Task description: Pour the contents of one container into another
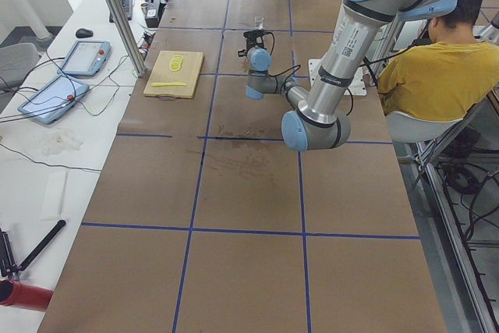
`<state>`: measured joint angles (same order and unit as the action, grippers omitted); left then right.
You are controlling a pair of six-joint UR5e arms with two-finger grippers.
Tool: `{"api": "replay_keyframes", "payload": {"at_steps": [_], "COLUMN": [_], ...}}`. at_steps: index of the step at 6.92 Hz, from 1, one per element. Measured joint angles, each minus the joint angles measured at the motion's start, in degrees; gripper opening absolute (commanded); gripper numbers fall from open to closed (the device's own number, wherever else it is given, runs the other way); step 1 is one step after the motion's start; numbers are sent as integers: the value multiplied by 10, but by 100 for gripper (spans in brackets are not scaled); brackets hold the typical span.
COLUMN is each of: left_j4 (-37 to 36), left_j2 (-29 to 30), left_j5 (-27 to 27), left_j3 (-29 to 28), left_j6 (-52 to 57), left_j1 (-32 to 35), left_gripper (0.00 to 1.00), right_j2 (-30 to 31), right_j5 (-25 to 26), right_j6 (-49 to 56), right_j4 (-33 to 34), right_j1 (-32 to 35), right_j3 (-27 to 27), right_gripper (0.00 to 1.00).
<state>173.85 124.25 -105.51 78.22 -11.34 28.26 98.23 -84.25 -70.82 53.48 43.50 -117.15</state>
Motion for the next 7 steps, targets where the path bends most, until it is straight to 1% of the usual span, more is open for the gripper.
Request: {"api": "replay_keyframes", "payload": {"at_steps": [2, 3, 4, 5, 7], "left_j4": [0, 0, 0, 0, 0], "left_j2": [0, -1, -1, -1, -1], "left_j5": [7, 10, 12, 12, 13], "left_j3": [0, 0, 0, 0, 0], "left_j6": [0, 0, 0, 0, 0], "left_j1": [0, 0, 1, 1, 1], "left_gripper": [0, 0, 0, 0, 0], "right_j2": [15, 22, 25, 26, 27], "right_j5": [174, 247, 313, 375, 488], "right_j6": [-50, -68, -87, -105, -151], "right_j4": [1, 2, 4, 4, 3], "right_j1": [-122, -173, -216, -253, -311], "right_j3": [-2, -1, 6, 24, 76], "right_gripper": [100, 100, 100, 100, 100]}}
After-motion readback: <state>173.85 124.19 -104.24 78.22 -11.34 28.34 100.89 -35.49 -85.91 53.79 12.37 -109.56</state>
